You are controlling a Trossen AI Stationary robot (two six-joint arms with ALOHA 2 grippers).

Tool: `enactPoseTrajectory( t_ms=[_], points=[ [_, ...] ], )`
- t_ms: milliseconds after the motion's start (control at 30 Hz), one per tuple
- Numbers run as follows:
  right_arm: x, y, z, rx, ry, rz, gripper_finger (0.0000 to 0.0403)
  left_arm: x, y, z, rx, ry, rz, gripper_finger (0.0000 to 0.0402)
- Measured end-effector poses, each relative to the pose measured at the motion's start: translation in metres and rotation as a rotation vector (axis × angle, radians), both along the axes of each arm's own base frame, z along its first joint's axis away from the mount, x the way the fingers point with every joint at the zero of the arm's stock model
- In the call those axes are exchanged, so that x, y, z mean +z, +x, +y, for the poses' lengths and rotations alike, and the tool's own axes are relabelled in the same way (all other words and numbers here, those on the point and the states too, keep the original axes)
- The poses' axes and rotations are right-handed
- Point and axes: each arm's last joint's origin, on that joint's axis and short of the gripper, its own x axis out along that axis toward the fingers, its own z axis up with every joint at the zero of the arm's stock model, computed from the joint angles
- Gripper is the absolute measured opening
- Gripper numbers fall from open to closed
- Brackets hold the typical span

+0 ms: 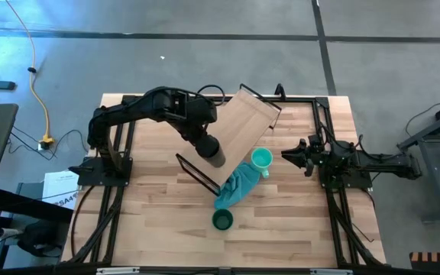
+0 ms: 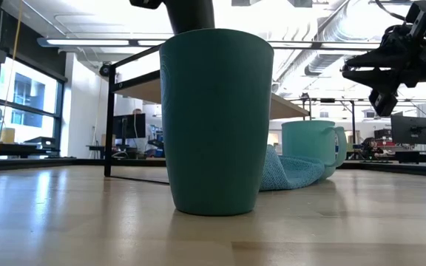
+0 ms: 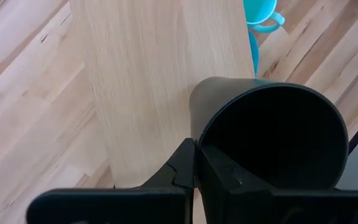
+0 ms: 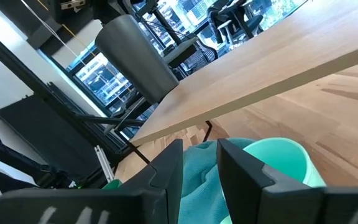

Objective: Stack small to large cups/mugs on shelf
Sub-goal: Put the black cup on the shelf

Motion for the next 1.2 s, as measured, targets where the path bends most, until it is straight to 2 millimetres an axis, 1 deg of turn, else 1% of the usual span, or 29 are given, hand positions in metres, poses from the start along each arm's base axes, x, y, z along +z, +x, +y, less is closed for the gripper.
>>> enactPoseTrajectory(
  t_ms=[267, 467, 900, 1067, 1200],
  points=[
    [0.000, 0.000, 0.000, 0.005, 0.004, 0.000, 0.0089, 0.000, 0.000, 0.000, -0.034, 0.013, 0.003, 0.0000],
    [0.000, 0.000, 0.000, 0.008, 0.002, 0.000, 0.0089, 0.000, 0.000, 0.000, -0.125, 0.054, 0.014, 0.0000],
    [0.000, 0.000, 0.000, 0.008, 0.004, 0.000, 0.0089, 0.000, 0.000, 0.001, -0.179, 0.105, 0.029, 0.0000],
    [0.000, 0.000, 0.000, 0.012, 0.005, 0.000, 0.0089, 0.007, -0.007, 0.000, -0.192, 0.122, 0.010, 0.0000],
    [0.000, 0.000, 0.000, 0.012, 0.004, 0.001, 0.0089, 0.007, -0.017, -0.001, -0.197, 0.127, 0.021, 0.0000]
  ],
)
